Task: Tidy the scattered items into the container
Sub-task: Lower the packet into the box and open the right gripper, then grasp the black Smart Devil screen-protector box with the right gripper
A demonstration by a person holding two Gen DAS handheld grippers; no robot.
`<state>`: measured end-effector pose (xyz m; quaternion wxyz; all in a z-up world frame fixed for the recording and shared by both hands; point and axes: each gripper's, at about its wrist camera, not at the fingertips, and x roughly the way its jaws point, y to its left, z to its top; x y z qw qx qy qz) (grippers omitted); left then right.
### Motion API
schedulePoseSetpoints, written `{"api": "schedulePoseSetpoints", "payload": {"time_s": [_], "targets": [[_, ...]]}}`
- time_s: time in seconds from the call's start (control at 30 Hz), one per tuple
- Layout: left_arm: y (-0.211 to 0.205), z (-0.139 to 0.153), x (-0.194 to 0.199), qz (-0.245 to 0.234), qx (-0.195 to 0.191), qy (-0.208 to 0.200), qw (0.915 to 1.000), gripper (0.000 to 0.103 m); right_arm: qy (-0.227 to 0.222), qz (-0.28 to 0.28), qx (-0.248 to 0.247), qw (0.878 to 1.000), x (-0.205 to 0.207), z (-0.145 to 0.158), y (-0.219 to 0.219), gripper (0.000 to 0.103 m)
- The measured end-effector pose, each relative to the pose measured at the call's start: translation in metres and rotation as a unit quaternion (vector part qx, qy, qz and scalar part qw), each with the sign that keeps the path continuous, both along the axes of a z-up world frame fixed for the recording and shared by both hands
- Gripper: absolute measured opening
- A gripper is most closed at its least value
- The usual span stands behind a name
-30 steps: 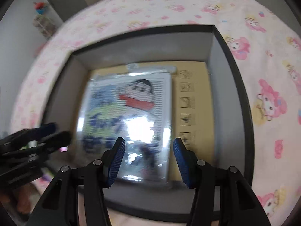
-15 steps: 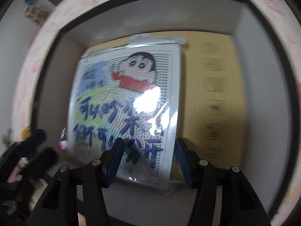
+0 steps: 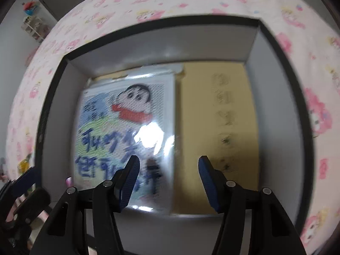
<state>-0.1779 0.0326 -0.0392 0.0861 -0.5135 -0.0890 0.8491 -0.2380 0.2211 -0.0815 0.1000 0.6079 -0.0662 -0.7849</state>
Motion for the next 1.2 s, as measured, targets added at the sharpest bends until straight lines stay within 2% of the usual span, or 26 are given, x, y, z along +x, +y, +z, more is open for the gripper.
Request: {"api": "schedulePoseSetpoints", "payload": {"time_s": [0.07, 0.23, 0.43, 0.67, 0.9, 1.03, 1.2], "targets": [[0.002, 0.007, 0.006, -0.001, -0.005, 0.013, 0.9999, 0.058, 0.020, 0.002, -0.017, 1.000, 0.012, 0.010, -0.001, 0.055], [0.006, 0.025, 0.023, -0.005, -0.016, 0.046, 0.9988, 0.058, 0.092, 0.016, -0.010, 0.996, 0.053, 0.053, -0.004, 0.055], [0.008, 0.048, 0.050, -0.011, -0.020, 0.080, 0.9965, 0.062, 0.145, 0.024, -0.001, 0.989, 0.075, 0.069, -0.021, 0.056], [0.006, 0.065, 0.090, -0.034, -0.016, 0.101, 0.9941, 0.062, 0.175, 0.034, 0.002, 0.984, 0.118, 0.089, -0.025, 0.056], [-0.012, 0.058, 0.126, -0.017, 0.005, 0.095, 0.9953, 0.062, 0.201, 0.069, 0.010, 0.977, 0.155, 0.095, -0.044, 0.056], [-0.036, 0.043, 0.145, 0.005, 0.007, 0.080, 0.9968, 0.062, 0.188, 0.116, -0.004, 0.975, 0.161, 0.079, -0.069, 0.056], [-0.081, 0.020, 0.167, 0.063, 0.008, 0.064, 0.9959, 0.062, 0.169, 0.177, -0.024, 0.969, 0.170, 0.063, -0.110, 0.056]]}}
